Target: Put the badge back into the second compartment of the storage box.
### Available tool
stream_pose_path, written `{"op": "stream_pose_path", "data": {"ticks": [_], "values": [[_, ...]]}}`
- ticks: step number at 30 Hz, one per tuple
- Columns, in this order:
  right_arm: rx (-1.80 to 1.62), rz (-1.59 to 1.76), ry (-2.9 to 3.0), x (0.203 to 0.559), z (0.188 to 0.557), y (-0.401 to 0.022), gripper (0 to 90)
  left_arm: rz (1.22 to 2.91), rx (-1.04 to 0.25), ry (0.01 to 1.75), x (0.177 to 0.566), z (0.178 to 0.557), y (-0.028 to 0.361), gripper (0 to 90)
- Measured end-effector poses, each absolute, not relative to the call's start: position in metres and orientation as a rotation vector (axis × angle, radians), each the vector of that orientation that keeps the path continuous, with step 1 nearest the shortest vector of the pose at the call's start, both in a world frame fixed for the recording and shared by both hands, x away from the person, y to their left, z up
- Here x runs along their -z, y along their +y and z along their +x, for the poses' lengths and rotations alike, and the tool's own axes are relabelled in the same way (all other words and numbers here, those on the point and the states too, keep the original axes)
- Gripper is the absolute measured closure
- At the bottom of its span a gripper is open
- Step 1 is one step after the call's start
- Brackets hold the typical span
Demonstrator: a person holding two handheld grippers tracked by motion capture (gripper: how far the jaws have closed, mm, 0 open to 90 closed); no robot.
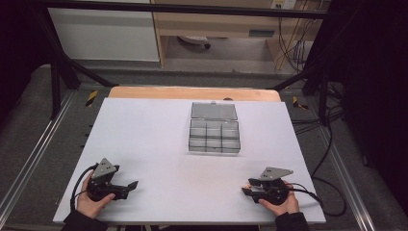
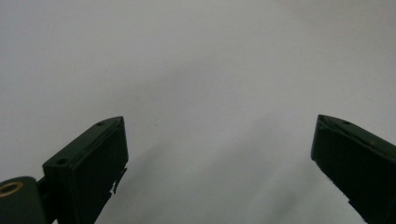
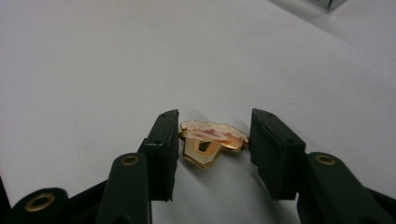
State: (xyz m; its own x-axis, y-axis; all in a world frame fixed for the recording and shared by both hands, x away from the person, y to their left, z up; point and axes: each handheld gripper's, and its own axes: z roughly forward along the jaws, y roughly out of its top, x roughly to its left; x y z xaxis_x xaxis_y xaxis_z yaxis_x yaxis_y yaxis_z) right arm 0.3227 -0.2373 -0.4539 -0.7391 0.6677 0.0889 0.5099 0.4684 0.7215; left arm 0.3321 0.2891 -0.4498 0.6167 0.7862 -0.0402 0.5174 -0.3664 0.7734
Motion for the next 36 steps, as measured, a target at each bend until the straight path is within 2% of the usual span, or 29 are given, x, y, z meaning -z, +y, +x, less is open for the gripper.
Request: {"op": "stream_pose_path", "data": {"ticks": [36], "values": [[-1.143,1.039,2.529,0.4520,0.3235,-0.2381,56.3,2.059,-0.434,1.015,0.4498,0.3314,0.2891,4.0]]}}
